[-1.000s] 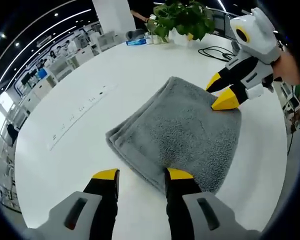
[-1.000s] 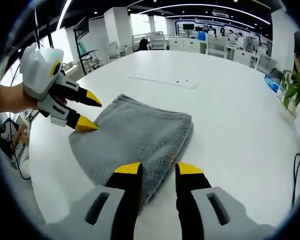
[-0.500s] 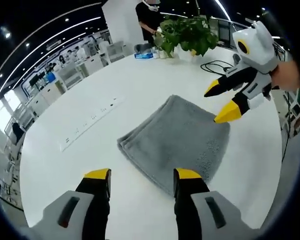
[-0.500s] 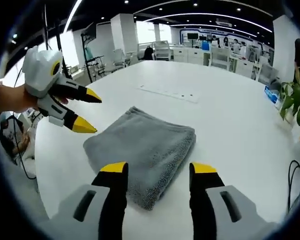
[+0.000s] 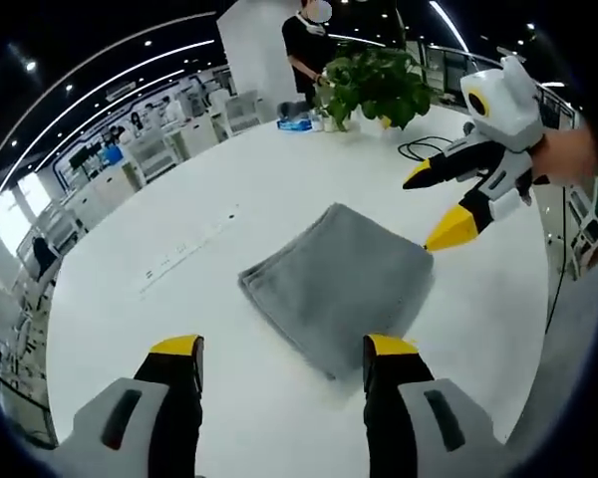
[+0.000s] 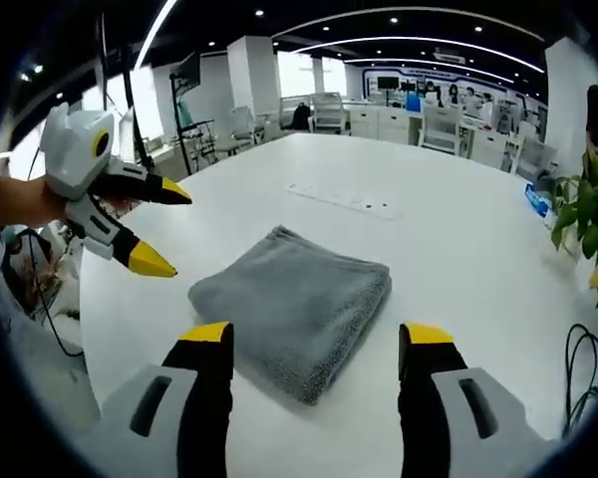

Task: Fold the towel on the table until its edges align and the towel forms a compact rectangular stack.

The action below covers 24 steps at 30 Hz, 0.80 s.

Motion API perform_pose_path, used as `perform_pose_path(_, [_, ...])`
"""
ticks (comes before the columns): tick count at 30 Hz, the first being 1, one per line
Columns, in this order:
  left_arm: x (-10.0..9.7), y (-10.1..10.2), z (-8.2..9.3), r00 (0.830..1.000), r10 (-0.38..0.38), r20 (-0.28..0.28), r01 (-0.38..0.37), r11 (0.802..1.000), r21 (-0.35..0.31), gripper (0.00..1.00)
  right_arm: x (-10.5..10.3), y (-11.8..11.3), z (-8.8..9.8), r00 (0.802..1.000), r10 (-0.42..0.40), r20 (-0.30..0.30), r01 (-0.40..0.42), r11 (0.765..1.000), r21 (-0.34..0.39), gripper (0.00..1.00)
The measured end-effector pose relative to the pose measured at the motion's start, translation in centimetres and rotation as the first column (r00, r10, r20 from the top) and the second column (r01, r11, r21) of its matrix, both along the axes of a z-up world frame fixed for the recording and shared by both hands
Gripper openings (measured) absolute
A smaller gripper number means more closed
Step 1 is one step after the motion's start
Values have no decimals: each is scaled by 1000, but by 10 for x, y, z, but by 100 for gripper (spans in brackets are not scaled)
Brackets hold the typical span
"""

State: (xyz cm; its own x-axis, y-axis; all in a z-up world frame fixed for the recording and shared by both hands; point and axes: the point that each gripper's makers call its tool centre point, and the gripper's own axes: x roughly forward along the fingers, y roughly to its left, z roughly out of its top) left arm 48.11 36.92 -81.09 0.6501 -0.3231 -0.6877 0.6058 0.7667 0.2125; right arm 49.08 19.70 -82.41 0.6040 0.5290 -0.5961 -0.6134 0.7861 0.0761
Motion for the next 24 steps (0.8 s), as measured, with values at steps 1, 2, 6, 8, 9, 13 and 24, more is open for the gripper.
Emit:
perform_pose_path(1, [-3, 0, 2, 1000, -3, 3, 3, 1000, 1, 71, -1, 0, 2, 1000, 1, 2, -1, 1000, 0, 69])
perform_pose_path(2, [-5, -1, 3, 1000, -5, 5, 5, 1000, 2, 72, -2, 0, 3, 1000, 2, 5, -2, 1000, 2, 69])
perform_pose_path(6, [-12, -1, 8, 1000, 2, 0, -2, 1000, -12, 78, -6, 0, 9, 1000, 5, 18, -5, 1000, 8, 75])
perform_pose_path(8, [-15, -1, 10, 1000, 7, 5, -7, 1000, -25, 82, -10, 0, 13, 1000, 5, 28, -6, 1000, 12, 78])
perform_pose_path(9, [-16, -1, 10, 1000, 7, 7, -6, 1000, -28, 83, -13, 2, 15, 999, 12, 33, -12, 1000, 14, 79])
perform_pose_path(13, [-26, -1, 13, 1000, 4, 18, -3, 999, -44, 87, -22, 4, 21, 996, 45, 73, -45, 999, 4, 83])
perform_pose_path(24, [-48, 2, 21, 999, -3, 45, 6, 998, -67, 95, -38, -1, 31, 991, 19, 132, -23, 999, 27, 91])
